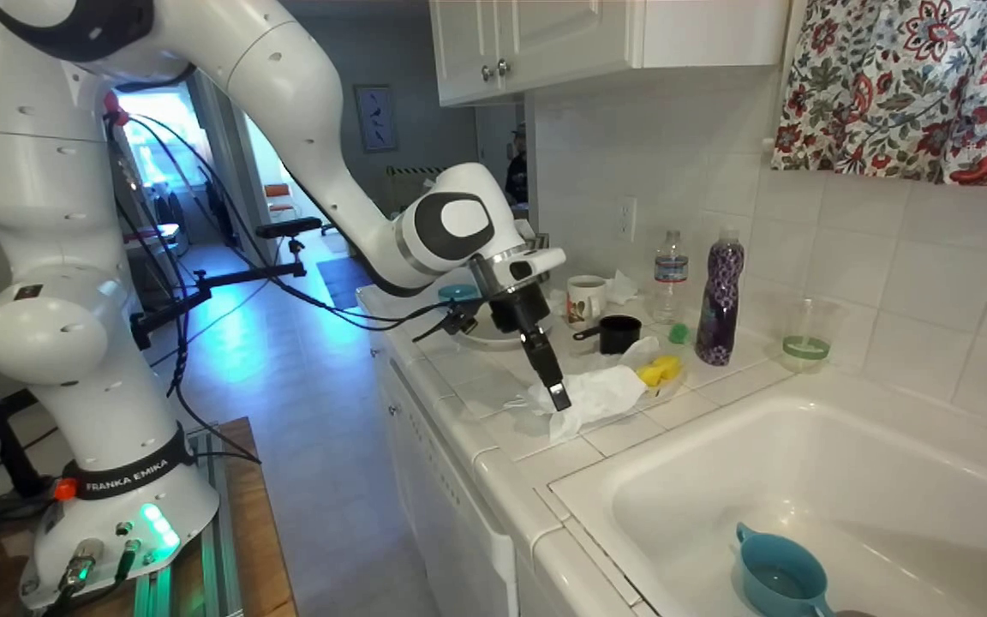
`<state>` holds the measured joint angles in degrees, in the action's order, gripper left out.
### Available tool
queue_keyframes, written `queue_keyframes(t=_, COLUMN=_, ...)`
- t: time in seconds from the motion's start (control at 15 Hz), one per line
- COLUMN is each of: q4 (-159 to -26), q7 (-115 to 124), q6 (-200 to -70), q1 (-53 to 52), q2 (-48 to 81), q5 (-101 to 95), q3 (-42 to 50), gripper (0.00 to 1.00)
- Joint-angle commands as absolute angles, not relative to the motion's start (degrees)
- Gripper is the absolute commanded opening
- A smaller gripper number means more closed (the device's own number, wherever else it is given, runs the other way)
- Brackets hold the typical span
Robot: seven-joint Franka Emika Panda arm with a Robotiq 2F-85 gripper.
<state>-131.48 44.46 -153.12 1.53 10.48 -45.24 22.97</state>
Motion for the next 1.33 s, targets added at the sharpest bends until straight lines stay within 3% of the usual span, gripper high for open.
queue_keyframes(t=0.0, q4=-130.82, q7=50.42, q6=-150.24, q1=3.08, q2=9.35, q5=-48.26, q3=21.62, gripper=0.82)
queue_keyframes(t=0.13, q4=-131.18, q7=52.05, q6=-151.53, q1=3.2, q2=7.99, q5=-51.77, q3=21.44, gripper=0.96)
queue_keyframes(t=0.27, q4=-130.59, q7=57.35, q6=-149.23, q1=3.12, q2=6.79, q5=-55.97, q3=21.43, gripper=1.0)
queue_keyframes(t=0.67, q4=-128.79, q7=75.04, q6=-136.68, q1=5.35, q2=5.76, q5=-63.03, q3=18.6, gripper=1.0)
queue_keyframes(t=0.93, q4=-128.92, q7=72.66, q6=-137.82, q1=7.41, q2=7.01, q5=-59.63, q3=15.9, gripper=1.0)
queue_keyframes(t=1.27, q4=-127.36, q7=91.92, q6=-133.29, q1=7.83, q2=7.34, q5=-69.12, q3=15.68, gripper=1.0)
